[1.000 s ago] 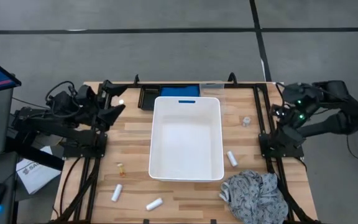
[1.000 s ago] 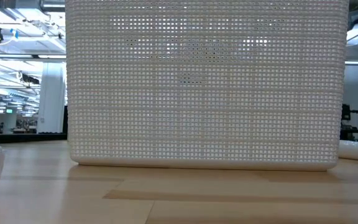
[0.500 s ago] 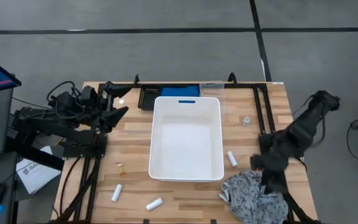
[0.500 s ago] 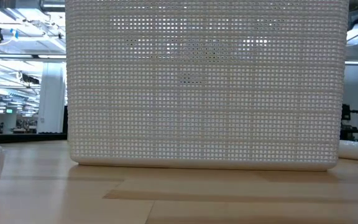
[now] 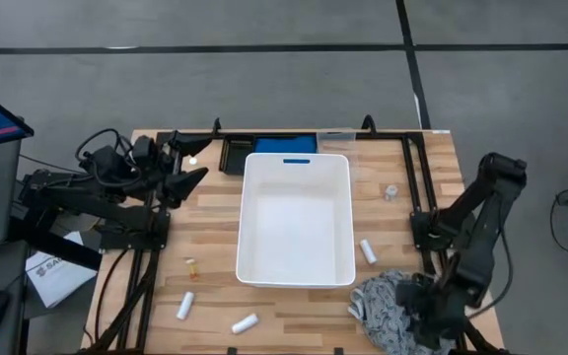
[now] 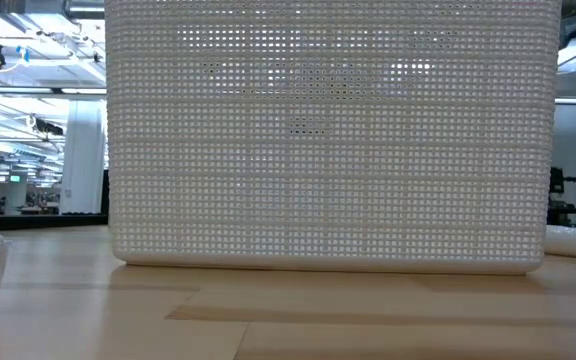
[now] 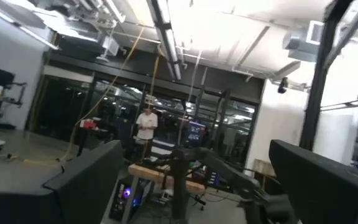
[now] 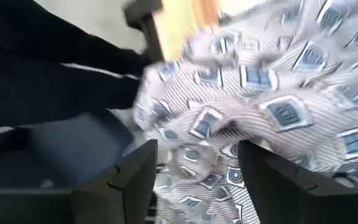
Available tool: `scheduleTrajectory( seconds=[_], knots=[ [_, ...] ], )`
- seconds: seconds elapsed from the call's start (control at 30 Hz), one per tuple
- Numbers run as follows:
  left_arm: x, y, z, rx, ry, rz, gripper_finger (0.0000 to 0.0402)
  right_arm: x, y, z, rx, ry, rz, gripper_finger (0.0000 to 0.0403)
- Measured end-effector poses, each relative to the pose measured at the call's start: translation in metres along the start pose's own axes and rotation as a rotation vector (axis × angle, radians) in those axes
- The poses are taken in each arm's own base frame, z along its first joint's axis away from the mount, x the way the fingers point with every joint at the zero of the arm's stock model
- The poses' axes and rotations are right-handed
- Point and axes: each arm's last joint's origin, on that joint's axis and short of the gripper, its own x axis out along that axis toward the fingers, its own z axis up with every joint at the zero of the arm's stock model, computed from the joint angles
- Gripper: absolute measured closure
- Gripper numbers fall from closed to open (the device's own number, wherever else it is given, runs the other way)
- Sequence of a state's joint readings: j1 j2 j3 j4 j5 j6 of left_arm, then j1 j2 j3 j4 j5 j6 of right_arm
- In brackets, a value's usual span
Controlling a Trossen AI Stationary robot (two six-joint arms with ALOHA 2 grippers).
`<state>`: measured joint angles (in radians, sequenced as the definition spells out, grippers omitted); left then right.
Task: Pick & place medical supplies in basket/bin
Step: Put the gray patient gown into the white bin
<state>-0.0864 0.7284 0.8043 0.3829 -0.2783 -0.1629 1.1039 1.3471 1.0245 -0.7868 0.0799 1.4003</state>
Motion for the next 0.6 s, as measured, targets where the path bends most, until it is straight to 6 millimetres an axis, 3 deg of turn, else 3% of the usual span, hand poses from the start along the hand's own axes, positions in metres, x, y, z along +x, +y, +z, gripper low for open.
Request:
scheduleTrajectory(
  seconds=[0.43,0.53,0.6],
  knots=[
    [0.0,0.0,-0.001,-0.029,0.003,0.006,0.0003,0.08,-0.006,-0.011,0.17,0.05,-0.353,0.0187],
    [0.001,0.0,-0.002,-0.035,0.007,0.006,0.0002,0.089,-0.008,-0.012,0.212,0.054,-0.387,0.0214],
    [0.001,0.0,-0.002,-0.037,0.007,0.006,0.0004,0.09,-0.008,-0.012,0.24,0.057,-0.395,0.0255]
  ],
)
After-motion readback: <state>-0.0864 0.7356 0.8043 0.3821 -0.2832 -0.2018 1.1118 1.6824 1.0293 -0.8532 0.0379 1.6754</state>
